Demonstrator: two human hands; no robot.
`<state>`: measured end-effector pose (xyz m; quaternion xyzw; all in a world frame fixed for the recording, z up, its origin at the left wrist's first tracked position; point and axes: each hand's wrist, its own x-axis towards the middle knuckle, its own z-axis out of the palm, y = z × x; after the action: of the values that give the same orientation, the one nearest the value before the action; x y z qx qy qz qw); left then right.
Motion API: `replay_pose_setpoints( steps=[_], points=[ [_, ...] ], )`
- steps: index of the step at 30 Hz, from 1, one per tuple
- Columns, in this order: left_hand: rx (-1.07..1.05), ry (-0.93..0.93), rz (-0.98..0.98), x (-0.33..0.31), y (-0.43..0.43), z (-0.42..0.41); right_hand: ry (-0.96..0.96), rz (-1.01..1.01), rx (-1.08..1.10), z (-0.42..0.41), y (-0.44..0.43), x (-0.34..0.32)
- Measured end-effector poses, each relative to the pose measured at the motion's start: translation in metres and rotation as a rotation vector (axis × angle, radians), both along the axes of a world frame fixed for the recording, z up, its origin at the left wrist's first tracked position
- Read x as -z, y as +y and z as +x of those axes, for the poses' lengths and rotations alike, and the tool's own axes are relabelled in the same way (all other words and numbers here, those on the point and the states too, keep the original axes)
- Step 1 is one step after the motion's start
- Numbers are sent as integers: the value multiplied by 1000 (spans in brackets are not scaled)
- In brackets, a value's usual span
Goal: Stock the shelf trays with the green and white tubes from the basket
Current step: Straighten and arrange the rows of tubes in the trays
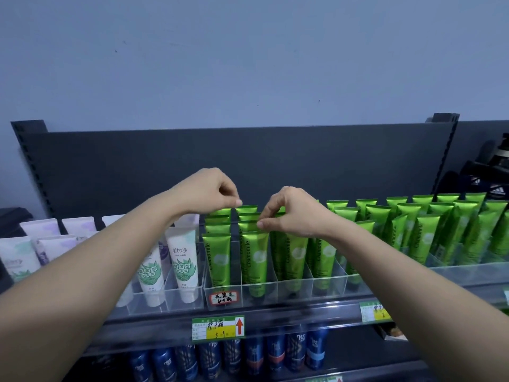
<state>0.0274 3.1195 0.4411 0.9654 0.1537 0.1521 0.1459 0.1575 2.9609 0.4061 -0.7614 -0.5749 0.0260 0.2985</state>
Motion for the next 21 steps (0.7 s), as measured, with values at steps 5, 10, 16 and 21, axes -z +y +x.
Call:
replay_pose_setpoints(
  steps=[5,10,16,21],
  points=[
    [-78,46,212,11,5,38,-66,60,106,8,8,3],
    [-150,164,334,26,17,64,-187,26,187,13,21,6],
    [-130,134,297,30,23,71,-232,-45,213,15,37,6],
    [-122,47,241,37,25,71,-208,-36,205,18,39,10]
  ],
)
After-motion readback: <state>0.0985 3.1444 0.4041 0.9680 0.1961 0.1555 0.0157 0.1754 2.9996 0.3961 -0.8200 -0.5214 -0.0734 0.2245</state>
